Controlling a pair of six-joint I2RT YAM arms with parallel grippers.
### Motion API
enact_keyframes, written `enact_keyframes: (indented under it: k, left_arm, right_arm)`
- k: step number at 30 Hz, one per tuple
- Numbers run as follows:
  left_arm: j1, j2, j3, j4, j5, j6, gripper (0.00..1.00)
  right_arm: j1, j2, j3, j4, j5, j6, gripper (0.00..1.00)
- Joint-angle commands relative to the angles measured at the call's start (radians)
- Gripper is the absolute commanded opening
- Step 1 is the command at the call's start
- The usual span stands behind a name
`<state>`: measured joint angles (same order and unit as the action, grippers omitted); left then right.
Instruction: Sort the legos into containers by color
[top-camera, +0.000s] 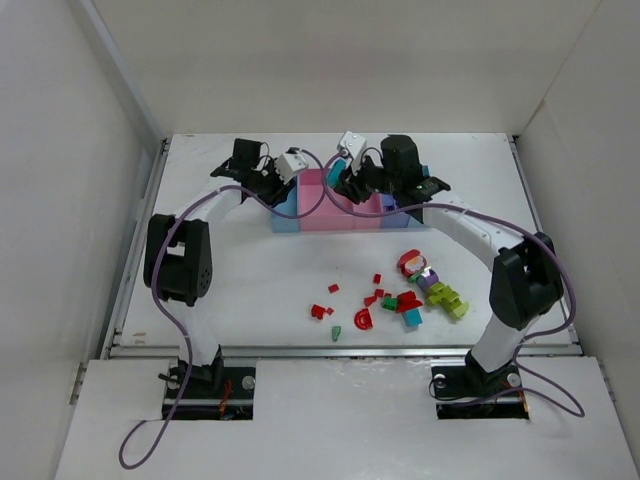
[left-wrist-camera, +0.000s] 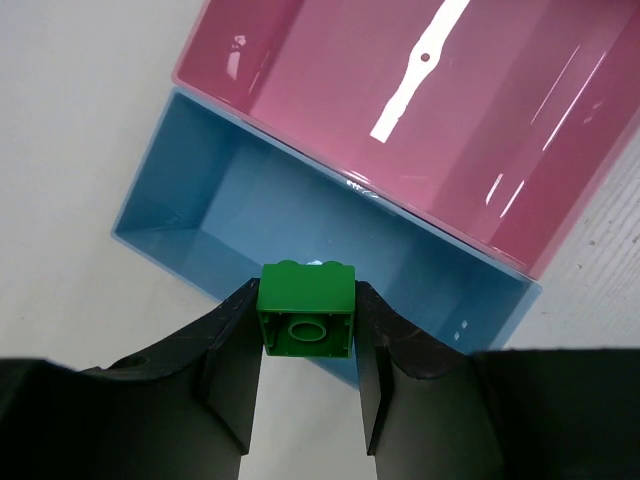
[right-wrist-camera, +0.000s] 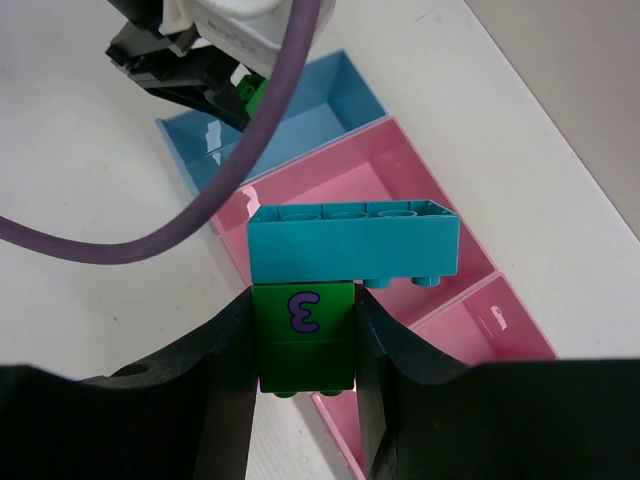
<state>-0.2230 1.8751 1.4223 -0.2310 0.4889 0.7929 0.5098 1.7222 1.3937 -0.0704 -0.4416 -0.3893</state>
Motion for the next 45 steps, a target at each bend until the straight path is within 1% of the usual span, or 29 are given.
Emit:
enact_keyframes:
  k: [1,7,14,24,27,30,32,33,35,37,38,39,40,43,44,45]
  left_arm:
    - [-0.001,0.009,0.047,0.004,0.016,0.032,0.09]
    - [-0.001,0.009,0.036,-0.007,0.077,0.054,0.09]
    - [-0.01,0.009,0.027,-0.007,0.077,0.054,0.09]
    - [-0.01,0.009,0.036,-0.016,0.077,0.045,0.07]
    - [-0.01,0.009,0.027,-0.016,0.068,0.045,0.12]
    - [-0.019,0.009,0.027,-0.016,0.068,0.045,0.13]
    - [-0.019,0.009,0.027,-0.025,0.068,0.057,0.17]
    - [-0.019,0.009,0.036,-0.053,0.068,0.074,0.28]
    - [-0.019,0.018,0.036,-0.082,0.089,0.095,0.44]
    - [-0.019,0.018,0.049,-0.134,0.1,0.138,0.56]
    - [-0.019,0.018,0.058,-0.154,0.117,0.155,0.65]
    - [-0.019,0.018,0.058,-0.172,0.117,0.173,0.7]
    - [-0.019,0.004,0.058,-0.203,0.131,0.205,0.73]
    - [-0.019,-0.037,0.067,-0.238,0.149,0.255,0.73]
    - [-0.004,-0.05,0.067,-0.248,0.167,0.272,0.74]
    - [0.005,-0.062,0.078,-0.258,0.183,0.301,0.74]
  right_arm:
    - [-0.008,0.008,0.063,0.032,-0.034,-0.006,0.0]
    - [-0.008,0.008,0.064,0.023,-0.023,-0.006,0.0]
    - [-0.027,0.008,0.064,0.023,0.007,-0.006,0.0]
    - [-0.045,-0.001,0.054,0.023,0.007,-0.006,0.0]
    - [-0.054,-0.001,0.054,0.023,0.007,-0.016,0.0]
    - [-0.054,0.008,0.054,0.023,0.007,-0.016,0.0]
    - [-0.054,0.008,0.064,0.023,0.007,-0.016,0.0]
    - [-0.054,0.008,0.064,0.023,0.007,-0.025,0.0]
    - [-0.054,0.017,0.064,0.023,-0.002,-0.025,0.0]
    - [-0.054,0.017,0.064,0.023,-0.002,-0.025,0.0]
    - [-0.054,0.017,0.073,0.023,-0.011,-0.025,0.0]
    - [-0.054,0.017,0.073,0.023,-0.011,-0.025,0.0]
    - [-0.054,0.017,0.073,0.023,-0.023,-0.034,0.0]
    - [-0.054,0.017,0.073,0.003,-0.069,-0.072,0.0]
    - [-0.054,0.008,0.062,-0.006,-0.097,-0.13,0.0]
    - [-0.054,0.008,0.062,-0.022,-0.173,-0.169,0.0]
